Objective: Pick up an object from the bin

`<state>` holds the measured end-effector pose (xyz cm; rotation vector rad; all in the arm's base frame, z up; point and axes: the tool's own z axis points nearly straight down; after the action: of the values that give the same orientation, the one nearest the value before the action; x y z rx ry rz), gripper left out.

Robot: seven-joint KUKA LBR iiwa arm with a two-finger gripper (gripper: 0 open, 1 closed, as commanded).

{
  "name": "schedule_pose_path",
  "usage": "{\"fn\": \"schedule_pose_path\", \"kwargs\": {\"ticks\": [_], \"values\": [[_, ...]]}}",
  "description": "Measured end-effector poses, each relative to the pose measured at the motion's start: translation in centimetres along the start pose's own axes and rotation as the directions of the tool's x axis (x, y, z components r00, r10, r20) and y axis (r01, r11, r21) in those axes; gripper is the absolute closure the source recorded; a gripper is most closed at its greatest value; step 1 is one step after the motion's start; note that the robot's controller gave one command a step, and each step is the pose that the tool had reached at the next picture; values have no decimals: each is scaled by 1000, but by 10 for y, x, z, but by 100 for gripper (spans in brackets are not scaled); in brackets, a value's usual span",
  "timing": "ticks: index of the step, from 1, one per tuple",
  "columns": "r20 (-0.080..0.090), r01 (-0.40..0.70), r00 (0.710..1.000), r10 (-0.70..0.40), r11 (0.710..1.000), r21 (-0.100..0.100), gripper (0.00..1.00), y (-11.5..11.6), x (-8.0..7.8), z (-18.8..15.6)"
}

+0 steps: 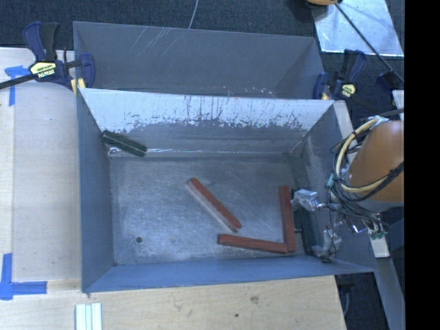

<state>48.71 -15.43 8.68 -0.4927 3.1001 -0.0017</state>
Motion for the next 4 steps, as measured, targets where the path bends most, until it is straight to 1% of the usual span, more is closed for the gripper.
{"fn": "schedule_pose_path", "kwargs": {"ticks": [1,2,3,4], "values": [[5,229,973,-229,973,6,0,12,-5,14],[10,309,951,-309,951,10,0,21,-6,14],[12,477,879,-477,879,-6,0,18,-7,14],[1,638,770,-638,770,-2,100,4,-2,-23]]}}
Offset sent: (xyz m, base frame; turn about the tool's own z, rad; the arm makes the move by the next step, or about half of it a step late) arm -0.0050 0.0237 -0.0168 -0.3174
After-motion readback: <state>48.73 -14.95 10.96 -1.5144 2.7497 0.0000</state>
